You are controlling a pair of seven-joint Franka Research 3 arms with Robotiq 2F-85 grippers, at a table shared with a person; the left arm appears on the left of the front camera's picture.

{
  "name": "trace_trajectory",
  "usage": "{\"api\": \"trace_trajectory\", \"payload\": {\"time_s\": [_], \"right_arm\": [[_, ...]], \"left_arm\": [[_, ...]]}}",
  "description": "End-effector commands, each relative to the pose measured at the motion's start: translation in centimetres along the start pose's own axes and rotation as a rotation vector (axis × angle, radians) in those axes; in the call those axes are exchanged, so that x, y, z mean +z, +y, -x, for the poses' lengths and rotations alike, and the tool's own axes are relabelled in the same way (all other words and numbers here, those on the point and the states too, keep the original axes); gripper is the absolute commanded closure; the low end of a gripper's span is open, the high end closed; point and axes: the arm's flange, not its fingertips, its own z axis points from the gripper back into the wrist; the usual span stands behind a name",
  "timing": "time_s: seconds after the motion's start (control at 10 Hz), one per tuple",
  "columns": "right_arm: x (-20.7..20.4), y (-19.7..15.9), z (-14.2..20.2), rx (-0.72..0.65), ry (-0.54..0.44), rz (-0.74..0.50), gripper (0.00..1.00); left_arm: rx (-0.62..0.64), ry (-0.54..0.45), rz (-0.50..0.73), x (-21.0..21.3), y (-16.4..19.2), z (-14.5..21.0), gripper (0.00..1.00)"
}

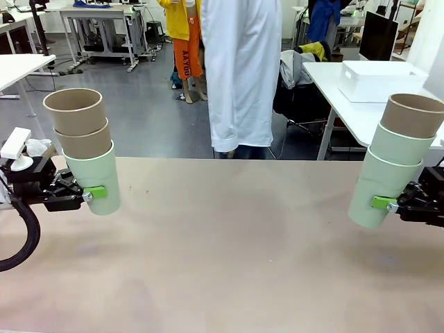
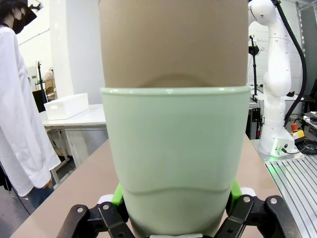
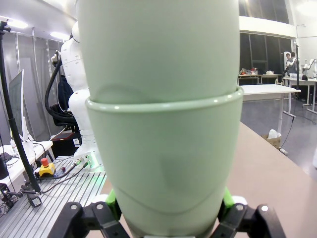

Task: Stack the cups and store them in the basket.
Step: Place the stack of Reusable plastic cups into the Pantry Basket.

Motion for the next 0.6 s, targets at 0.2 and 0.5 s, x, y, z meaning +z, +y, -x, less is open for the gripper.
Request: {"api": "trace_trajectory", "payload": {"time_s": [0.2,0.5], "right_arm": [[-0.18,-0.1,-0.45,0.011,-0.009,0.006,0.15],[-0.18,-0.1,-0.45,0.011,-0.009,0.006,0.15]], "left_arm": [[-0.016,-0.006,0.005,-0.18,-0.22,-0.26,0.15],[-0.016,-0.006,0.005,-0.18,-0.22,-0.26,0.15]]}}
